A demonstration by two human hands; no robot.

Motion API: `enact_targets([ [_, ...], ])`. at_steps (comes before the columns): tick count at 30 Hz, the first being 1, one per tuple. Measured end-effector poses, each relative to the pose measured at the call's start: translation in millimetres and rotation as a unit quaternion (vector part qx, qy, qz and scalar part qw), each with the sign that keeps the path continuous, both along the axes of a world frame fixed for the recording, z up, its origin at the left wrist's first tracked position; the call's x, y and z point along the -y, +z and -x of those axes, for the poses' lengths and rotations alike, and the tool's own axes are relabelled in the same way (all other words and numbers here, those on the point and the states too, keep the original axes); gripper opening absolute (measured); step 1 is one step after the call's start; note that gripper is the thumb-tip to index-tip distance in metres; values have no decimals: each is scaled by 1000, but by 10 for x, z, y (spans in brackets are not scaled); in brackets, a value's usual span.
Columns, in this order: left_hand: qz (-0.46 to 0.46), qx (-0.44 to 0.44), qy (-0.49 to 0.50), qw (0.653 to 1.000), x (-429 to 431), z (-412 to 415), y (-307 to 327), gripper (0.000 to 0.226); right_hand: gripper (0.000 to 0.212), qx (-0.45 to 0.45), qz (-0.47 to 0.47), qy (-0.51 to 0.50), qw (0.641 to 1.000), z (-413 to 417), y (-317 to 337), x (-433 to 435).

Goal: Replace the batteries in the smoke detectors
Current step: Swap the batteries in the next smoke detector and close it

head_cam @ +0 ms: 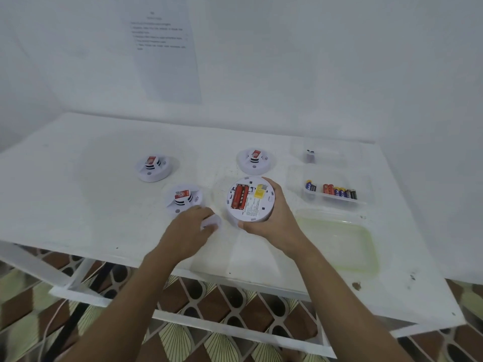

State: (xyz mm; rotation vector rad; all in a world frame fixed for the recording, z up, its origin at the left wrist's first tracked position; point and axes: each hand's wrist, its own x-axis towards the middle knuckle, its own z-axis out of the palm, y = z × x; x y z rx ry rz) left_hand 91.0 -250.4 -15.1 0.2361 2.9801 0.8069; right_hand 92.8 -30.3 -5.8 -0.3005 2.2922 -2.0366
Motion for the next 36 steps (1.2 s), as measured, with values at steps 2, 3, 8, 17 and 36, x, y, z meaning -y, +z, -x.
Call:
enact_targets([
  [2,-52,-57,22,997,-6,-7,62,17,94,5,3,2,1000,-5,10,5],
  [3,-77,-85,43,992,-9,-1,117,13,94,7,5,3,1000,-3,14,5],
  [8,-314,-137,169,924,10,37,449,16,93,2,9,15,1000,6,7,19],
  [17,-572,-38,169,802,-105,61,552,37,91,-5,1,37,999,35,85,72],
  [36,-204,-155,-52,965,-58,69,326,27,88,22,8,88,996,56,235,39],
])
